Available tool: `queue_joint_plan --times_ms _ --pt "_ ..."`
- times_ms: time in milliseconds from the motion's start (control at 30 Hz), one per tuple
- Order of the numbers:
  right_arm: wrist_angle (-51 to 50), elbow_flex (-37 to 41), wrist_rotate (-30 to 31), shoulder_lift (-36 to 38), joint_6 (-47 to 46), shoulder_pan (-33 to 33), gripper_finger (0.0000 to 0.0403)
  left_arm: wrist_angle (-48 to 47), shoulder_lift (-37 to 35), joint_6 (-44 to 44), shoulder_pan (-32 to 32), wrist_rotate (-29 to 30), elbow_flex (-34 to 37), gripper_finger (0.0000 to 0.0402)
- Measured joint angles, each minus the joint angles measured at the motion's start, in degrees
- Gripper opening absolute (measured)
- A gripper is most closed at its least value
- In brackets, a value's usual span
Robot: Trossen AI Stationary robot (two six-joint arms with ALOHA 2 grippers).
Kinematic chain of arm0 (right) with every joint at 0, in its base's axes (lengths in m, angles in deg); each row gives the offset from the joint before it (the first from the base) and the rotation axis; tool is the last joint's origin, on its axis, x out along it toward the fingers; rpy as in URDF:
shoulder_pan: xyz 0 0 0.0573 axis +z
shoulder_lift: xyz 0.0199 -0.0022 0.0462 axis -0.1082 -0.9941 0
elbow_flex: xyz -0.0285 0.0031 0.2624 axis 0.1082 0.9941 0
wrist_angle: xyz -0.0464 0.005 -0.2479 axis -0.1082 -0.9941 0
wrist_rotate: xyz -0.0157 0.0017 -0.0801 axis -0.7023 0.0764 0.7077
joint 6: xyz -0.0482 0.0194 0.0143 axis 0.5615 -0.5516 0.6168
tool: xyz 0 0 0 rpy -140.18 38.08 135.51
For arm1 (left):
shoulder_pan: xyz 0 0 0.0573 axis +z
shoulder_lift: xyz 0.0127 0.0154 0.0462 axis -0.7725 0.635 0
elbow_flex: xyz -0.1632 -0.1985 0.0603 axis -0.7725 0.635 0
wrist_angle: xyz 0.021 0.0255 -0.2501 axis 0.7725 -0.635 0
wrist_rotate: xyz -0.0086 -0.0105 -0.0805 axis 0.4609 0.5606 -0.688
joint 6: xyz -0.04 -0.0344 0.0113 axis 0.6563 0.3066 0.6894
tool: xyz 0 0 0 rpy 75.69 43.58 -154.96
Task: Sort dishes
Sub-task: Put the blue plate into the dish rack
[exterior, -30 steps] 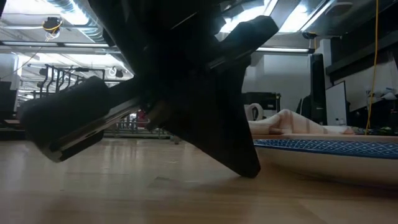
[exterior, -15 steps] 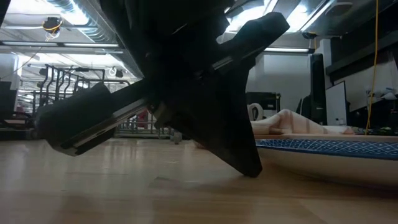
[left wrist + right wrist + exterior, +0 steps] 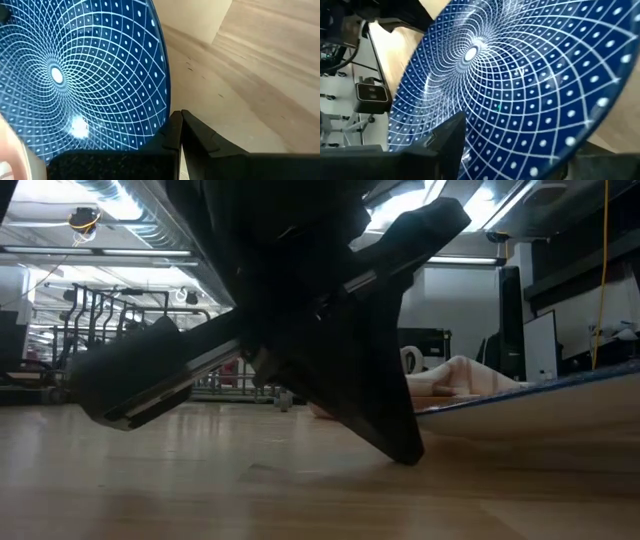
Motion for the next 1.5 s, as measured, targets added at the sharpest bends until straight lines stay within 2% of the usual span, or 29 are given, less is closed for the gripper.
queue_joint_plan --times_ms 233,433,900,1033,1333,1500 --pt "-1.97 0.00 1.85 0.00 -0.06 -0.19 0.0191 0.38 0.07 -0.21 0.07 0.39 -0.02 0.0004" --pt "-2.03 0.00 2.78 -0.02 0.24 -3.29 0.0191 0.69 0.07 -1.84 0.07 0.44 -0.04 0.0004" --pt "-2.03 0.00 -0.31 -0.02 2.92 -5.29 0.0189 0.71 0.07 -1.29 0.07 0.42 -0.07 0.0004" --pt "-1.87 0.00 -0.20 -0.02 2.78 -5.29 0.0164 0.69 0.07 -1.34 0.07 0.42 -0.09 0.0004" --pt "0.15 -0.16 1.82 0.31 2.83 -4.98 0.0061 0.38 0.07 -1.27 0.07 0.42 -0.11 0.0004" --pt "1.37 -0.18 2.94 0.26 4.15 -4.96 0.0051 0.32 0.07 -1.22 -0.04 0.52 -0.11 0.0004"
